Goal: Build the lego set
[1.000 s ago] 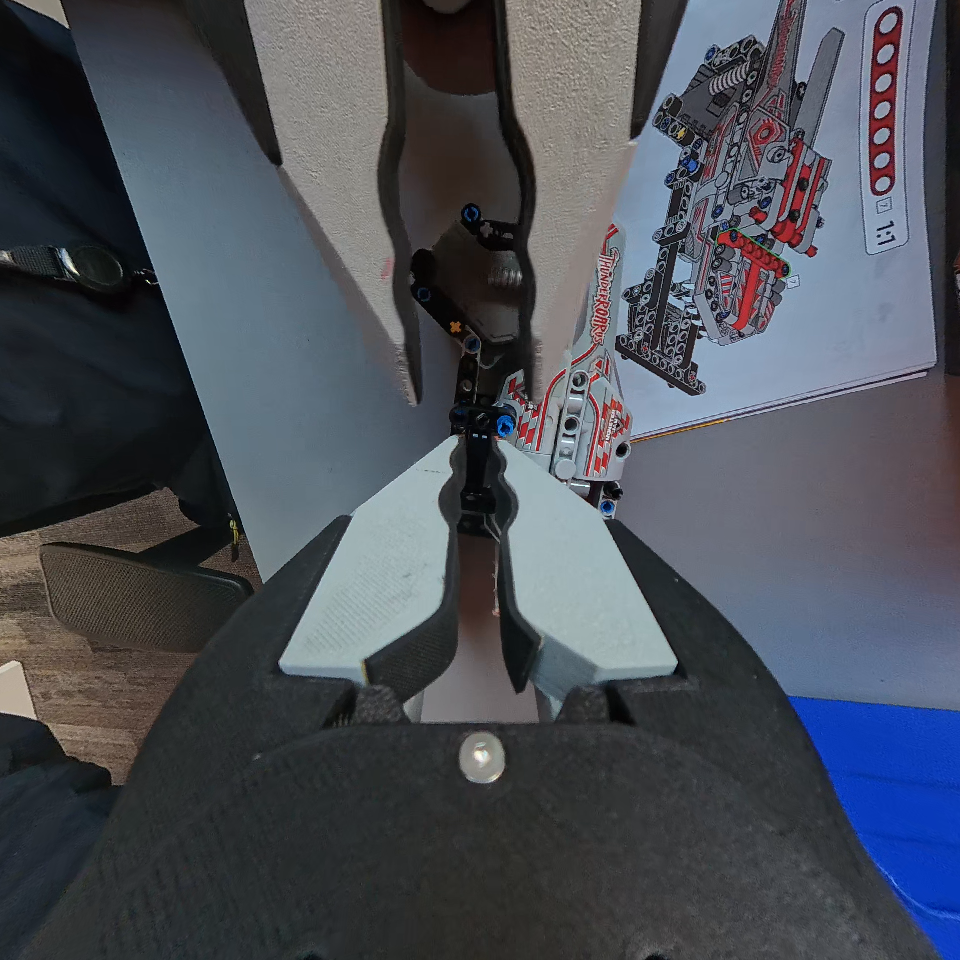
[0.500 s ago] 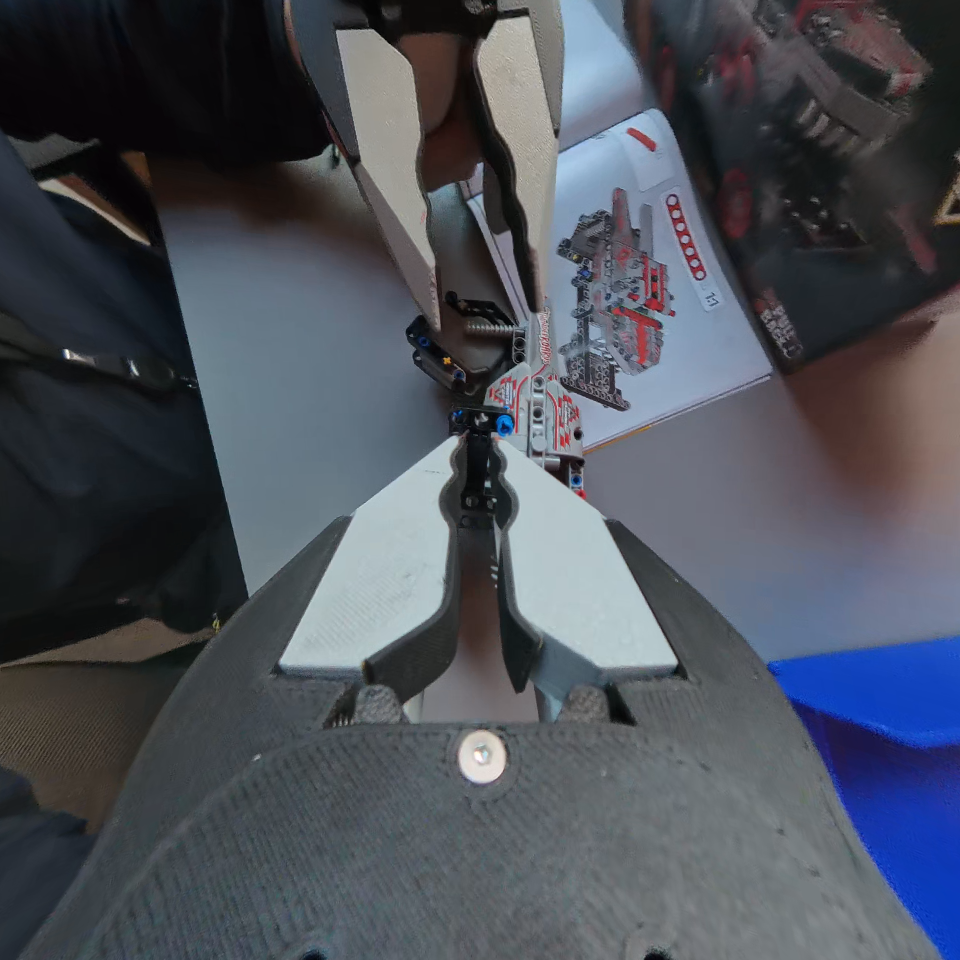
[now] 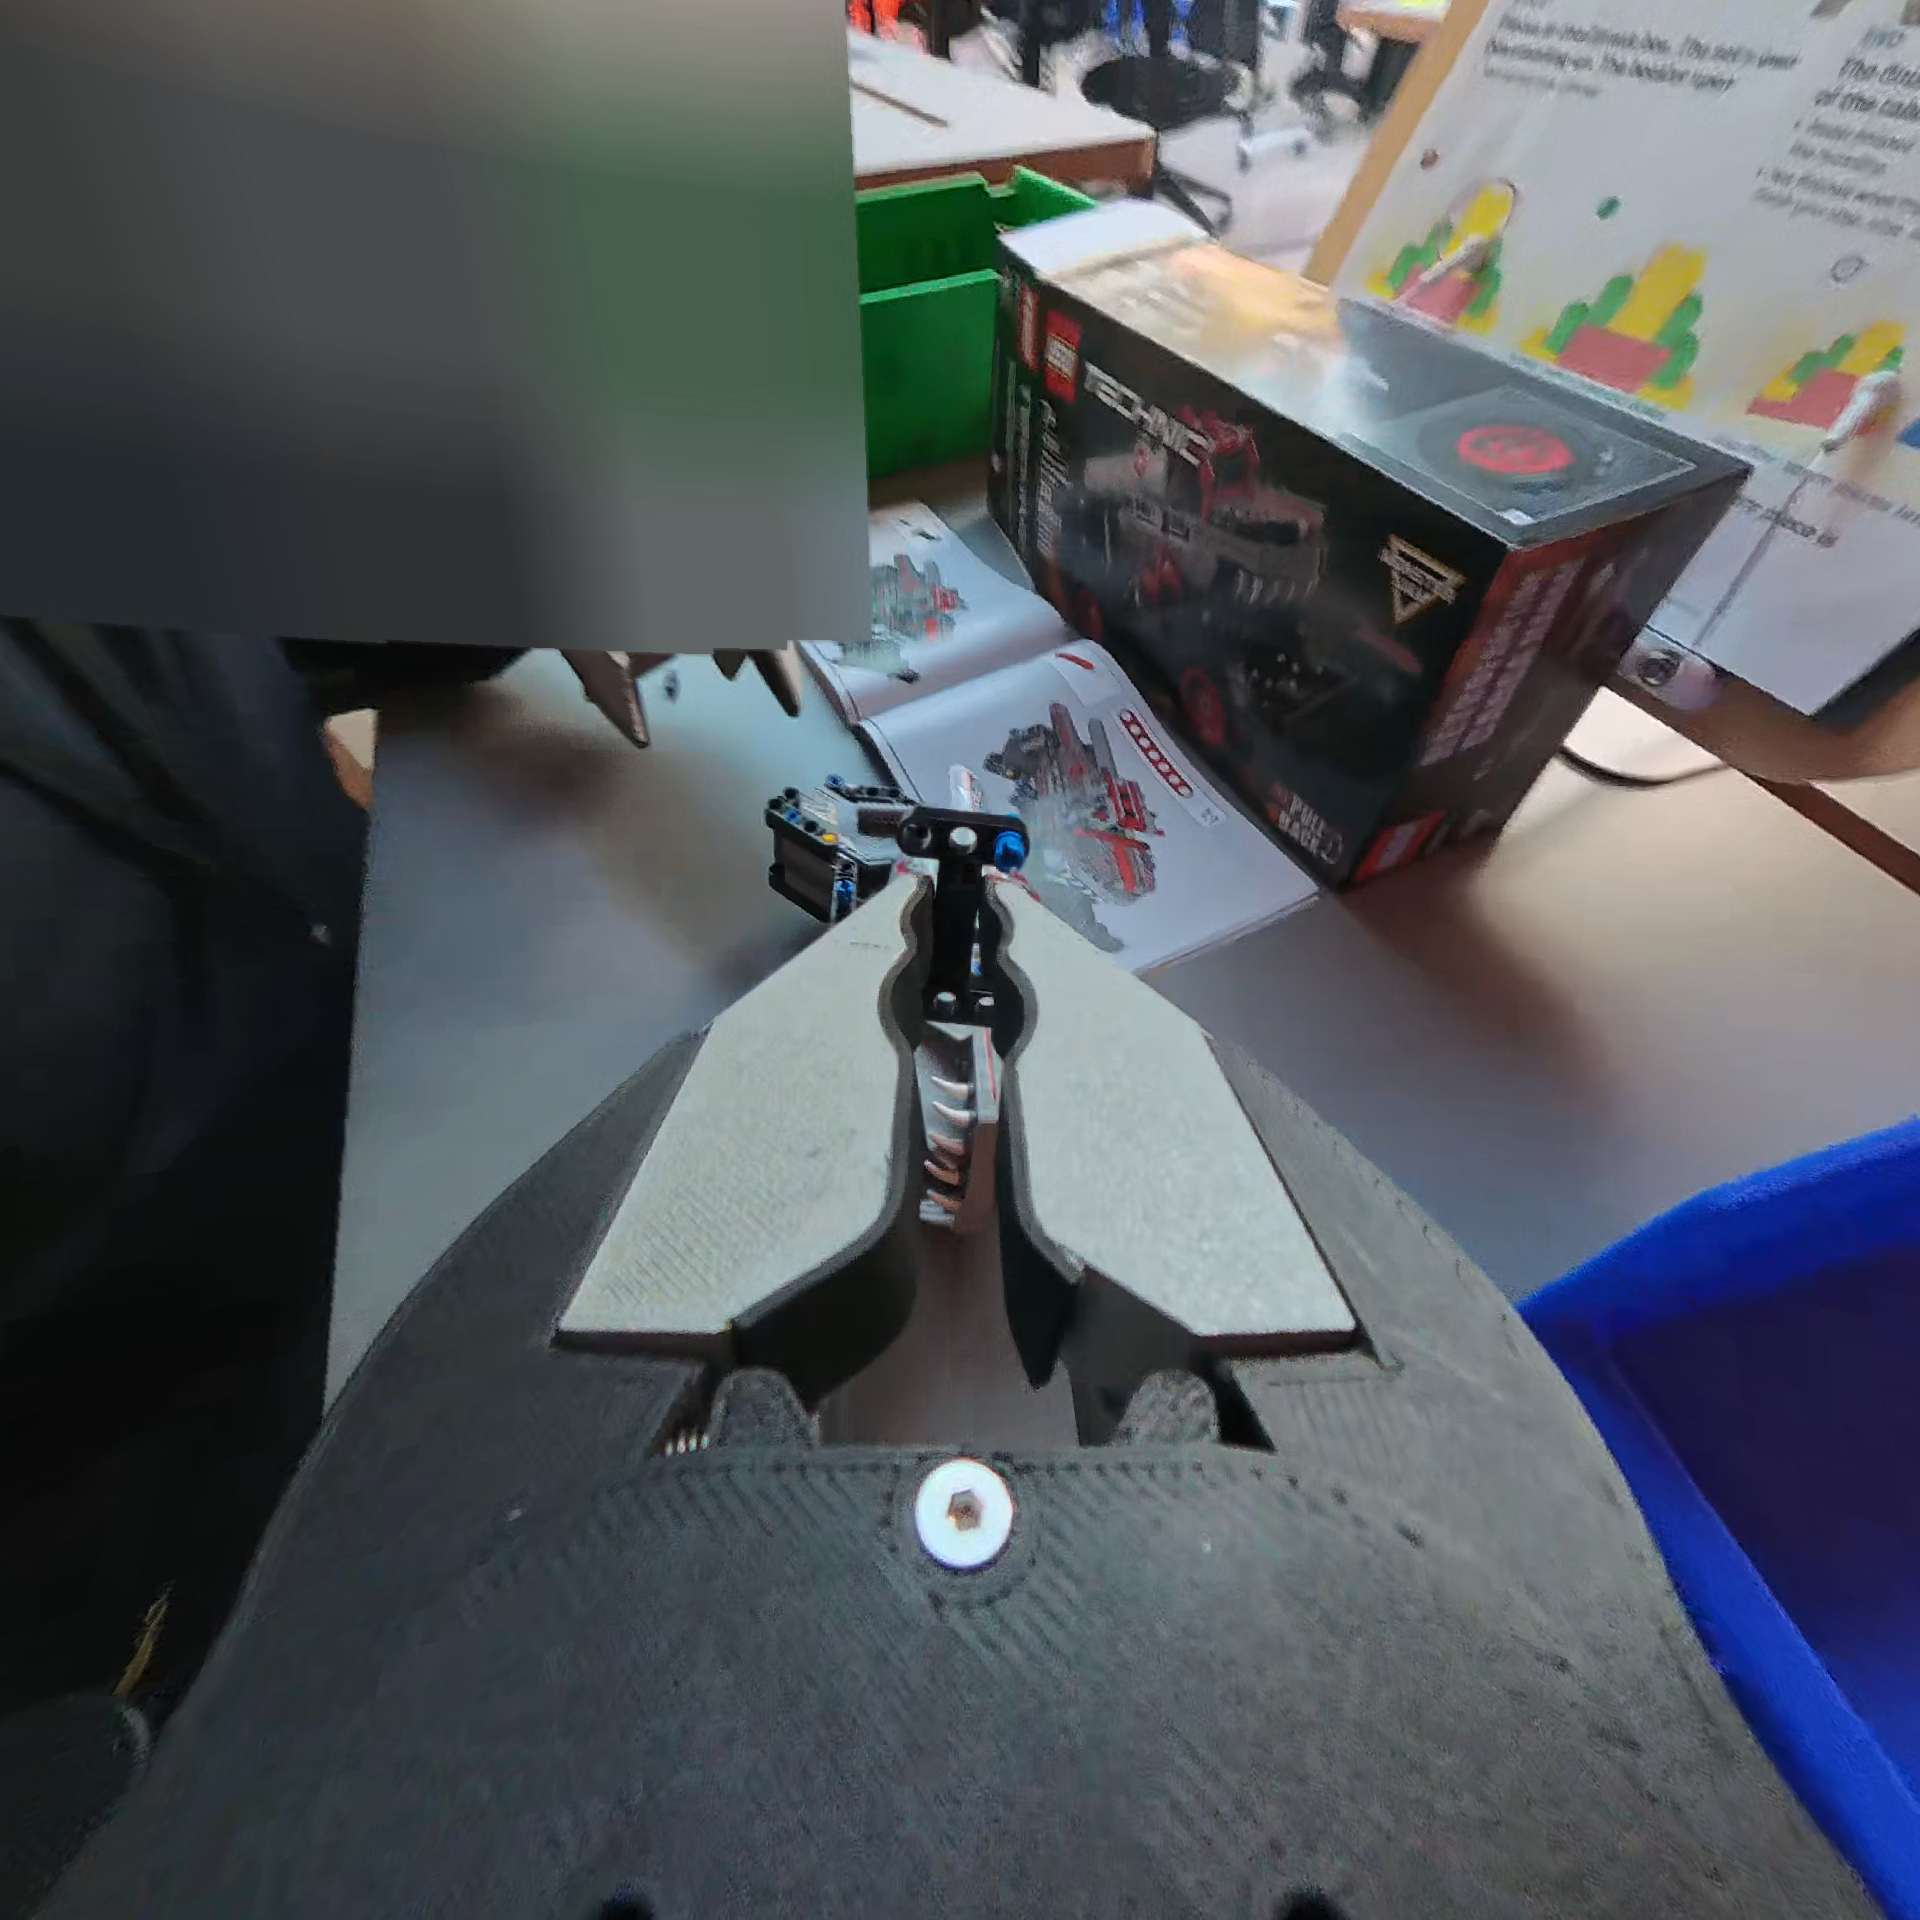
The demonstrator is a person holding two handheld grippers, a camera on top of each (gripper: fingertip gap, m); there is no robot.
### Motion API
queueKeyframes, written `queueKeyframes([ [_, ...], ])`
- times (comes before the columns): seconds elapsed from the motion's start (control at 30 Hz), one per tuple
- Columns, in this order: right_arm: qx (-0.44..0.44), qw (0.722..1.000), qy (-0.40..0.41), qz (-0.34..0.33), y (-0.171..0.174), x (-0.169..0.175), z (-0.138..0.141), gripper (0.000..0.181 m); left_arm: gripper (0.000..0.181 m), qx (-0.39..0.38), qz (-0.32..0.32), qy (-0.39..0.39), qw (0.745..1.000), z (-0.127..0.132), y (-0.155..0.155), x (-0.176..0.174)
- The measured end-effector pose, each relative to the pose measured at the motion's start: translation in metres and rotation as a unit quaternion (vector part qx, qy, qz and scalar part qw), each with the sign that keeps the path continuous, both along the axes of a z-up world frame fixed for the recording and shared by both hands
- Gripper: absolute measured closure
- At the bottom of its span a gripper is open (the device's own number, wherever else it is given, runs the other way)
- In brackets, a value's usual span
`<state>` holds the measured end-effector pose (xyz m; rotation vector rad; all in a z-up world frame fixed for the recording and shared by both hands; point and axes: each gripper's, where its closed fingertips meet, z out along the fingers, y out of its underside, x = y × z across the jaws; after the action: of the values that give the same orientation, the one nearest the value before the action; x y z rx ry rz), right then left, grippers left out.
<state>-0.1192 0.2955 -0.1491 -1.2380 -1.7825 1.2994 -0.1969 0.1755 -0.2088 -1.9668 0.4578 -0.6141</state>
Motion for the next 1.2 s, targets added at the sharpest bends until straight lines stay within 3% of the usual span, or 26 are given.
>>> queueKeyframes([
  [0.2, -0.035, 0.997, 0.043, 0.051, 0.01, -0.007, -0.008, 0.176, 0.134, -0.03, 0.016, -0.024, 0.999, -0.015, -0.001, -0.006],
  [0.37, -0.11, 0.991, 0.049, 0.063, 0.027, -0.018, -0.008, 0.176, 0.134, -0.068, 0.006, -0.109, 0.992, -0.013, -0.005, -0.002],
  [0.57, -0.122, 0.989, 0.046, 0.064, 0.021, -0.018, -0.012, 0.176, 0.134, -0.086, 0.03, -0.098, 0.991, -0.024, -0.005, -0.009],
  [0.7, -0.129, 0.988, 0.06, 0.064, 0.024, -0.021, -0.014, 0.175, 0.149, -0.11, 0.008, -0.204, 0.973, -0.014, -0.007, -0.006],
  [0.8, -0.131, 0.988, 0.047, 0.065, 0.026, -0.021, -0.023, 0.176, 0.15, -0.126, 0.01, -0.257, 0.958, -0.011, -0.004, -0.009],
  [1.2, -0.151, 0.986, 0.034, 0.063, 0.028, -0.016, -0.04, 0.175, 0.144, -0.135, 0.0, -0.263, 0.955, -0.012, -0.006, -0.002],
])
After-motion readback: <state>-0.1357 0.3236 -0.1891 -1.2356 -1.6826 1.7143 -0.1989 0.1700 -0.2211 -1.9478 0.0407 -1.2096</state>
